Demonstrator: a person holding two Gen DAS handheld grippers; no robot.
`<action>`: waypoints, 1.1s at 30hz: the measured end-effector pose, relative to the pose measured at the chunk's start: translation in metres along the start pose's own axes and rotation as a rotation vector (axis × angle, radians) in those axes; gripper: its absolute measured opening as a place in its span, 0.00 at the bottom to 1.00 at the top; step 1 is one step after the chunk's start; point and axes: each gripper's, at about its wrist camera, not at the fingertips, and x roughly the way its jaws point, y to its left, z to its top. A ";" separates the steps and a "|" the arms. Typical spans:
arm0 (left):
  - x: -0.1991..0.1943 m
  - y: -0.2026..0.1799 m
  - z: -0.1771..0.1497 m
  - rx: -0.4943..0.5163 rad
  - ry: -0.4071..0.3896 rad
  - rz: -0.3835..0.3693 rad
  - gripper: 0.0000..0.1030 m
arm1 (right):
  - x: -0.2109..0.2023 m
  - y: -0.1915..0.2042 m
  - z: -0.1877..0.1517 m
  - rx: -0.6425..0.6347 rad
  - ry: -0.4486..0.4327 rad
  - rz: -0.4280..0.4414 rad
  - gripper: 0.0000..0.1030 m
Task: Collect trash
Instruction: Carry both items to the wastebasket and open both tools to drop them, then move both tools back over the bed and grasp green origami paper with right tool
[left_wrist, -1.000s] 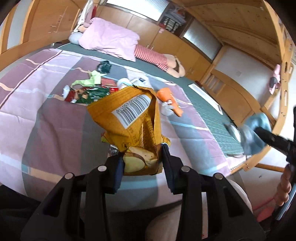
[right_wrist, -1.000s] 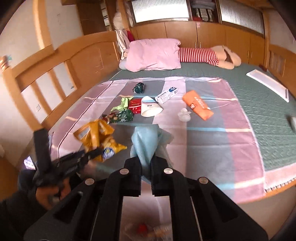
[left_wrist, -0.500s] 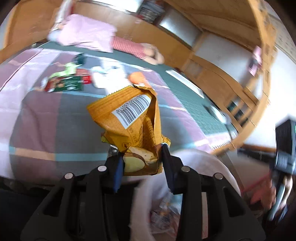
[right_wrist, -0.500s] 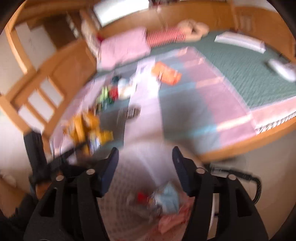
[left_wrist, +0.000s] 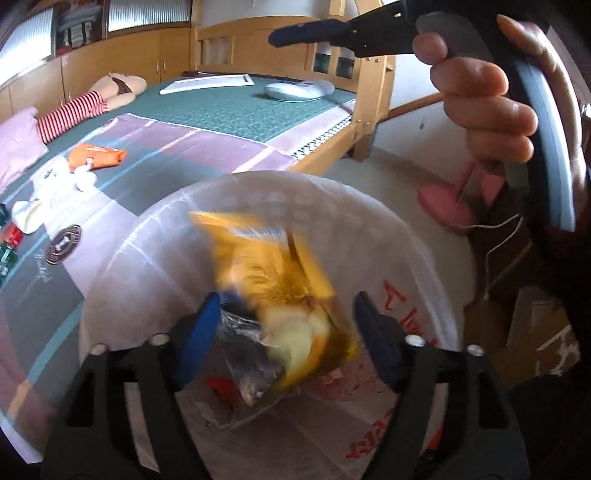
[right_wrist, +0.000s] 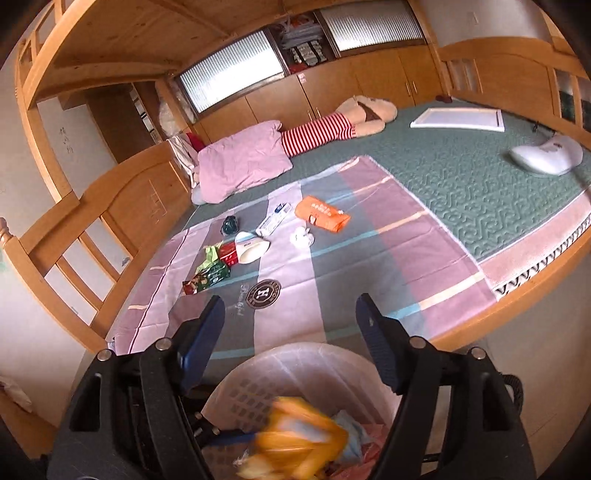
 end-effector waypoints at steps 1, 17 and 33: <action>-0.003 0.002 0.000 -0.010 -0.018 0.018 0.86 | 0.002 0.001 -0.001 0.000 0.005 0.002 0.71; -0.060 0.141 0.001 -0.467 -0.209 0.437 0.95 | 0.019 0.010 0.001 -0.021 0.016 -0.048 0.85; -0.065 0.342 -0.044 -0.902 -0.058 0.803 0.96 | 0.107 0.058 0.029 -0.109 0.139 -0.069 0.85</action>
